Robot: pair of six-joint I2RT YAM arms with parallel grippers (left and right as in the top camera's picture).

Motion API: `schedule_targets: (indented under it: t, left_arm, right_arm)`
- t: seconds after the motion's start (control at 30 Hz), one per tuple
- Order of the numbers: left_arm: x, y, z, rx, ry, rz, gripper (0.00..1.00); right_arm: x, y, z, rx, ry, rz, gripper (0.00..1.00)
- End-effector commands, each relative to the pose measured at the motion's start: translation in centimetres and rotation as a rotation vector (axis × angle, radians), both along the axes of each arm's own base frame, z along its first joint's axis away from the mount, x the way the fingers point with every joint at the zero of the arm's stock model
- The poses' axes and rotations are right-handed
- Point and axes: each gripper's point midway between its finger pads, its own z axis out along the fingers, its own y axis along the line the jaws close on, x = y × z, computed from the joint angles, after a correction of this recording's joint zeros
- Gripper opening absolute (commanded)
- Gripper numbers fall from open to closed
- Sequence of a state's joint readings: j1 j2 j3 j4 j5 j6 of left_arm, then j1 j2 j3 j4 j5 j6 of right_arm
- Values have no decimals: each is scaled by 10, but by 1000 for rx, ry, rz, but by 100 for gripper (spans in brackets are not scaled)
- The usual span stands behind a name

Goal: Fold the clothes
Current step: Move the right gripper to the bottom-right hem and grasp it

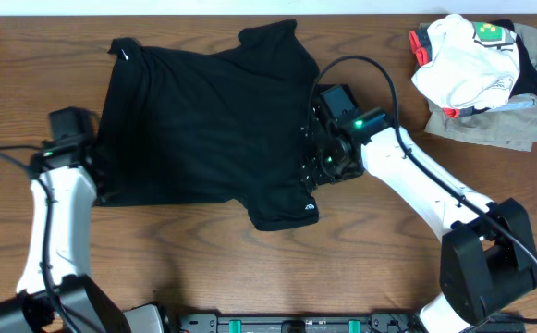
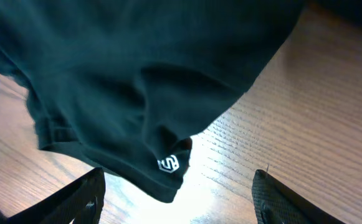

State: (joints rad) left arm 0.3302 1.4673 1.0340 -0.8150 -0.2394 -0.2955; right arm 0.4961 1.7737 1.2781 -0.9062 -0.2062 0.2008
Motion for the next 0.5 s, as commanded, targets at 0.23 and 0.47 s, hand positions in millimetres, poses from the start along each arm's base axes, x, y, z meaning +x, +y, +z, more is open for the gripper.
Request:
schedule_targets:
  t: [0.23, 0.47]
  left_arm:
    - [19, 27, -49, -137, -15, -33, 64]
    - [26, 29, -92, -177, 38, -34, 64]
  right_arm:
    - [-9, -2, -8, -8, 13, 14, 72]
    - [-11, -3, -9, -12, 21, 13, 72]
